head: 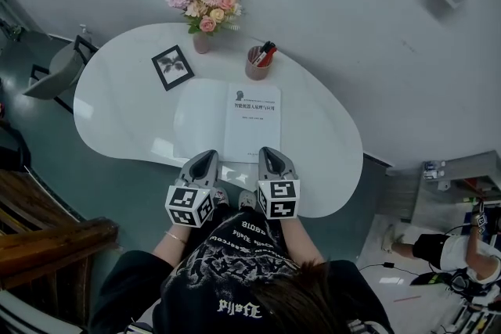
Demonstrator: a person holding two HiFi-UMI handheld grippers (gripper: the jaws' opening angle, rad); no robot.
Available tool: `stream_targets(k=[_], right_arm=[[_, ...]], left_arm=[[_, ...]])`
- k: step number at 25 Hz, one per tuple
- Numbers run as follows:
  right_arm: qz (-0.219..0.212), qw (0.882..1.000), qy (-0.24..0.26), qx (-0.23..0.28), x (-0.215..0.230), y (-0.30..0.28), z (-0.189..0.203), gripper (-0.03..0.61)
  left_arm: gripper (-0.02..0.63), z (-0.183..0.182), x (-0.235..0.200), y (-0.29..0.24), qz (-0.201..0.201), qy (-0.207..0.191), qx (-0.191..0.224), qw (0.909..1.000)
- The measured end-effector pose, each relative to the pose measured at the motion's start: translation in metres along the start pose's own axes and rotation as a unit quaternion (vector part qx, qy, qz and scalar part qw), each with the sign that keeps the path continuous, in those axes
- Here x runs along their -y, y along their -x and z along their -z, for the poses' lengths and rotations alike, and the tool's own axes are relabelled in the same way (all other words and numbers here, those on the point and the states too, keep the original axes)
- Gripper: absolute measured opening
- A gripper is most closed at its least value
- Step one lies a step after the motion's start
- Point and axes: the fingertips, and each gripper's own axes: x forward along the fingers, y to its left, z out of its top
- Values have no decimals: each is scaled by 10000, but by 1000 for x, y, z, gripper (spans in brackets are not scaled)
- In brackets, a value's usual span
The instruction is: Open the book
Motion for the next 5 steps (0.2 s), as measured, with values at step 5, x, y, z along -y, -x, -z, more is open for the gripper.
stream_targets(k=[5], right_arm=[[-73,9999,98,1,1,0,2,27]], left_arm=[[25,2,3,0,-61,-5,28,10000]])
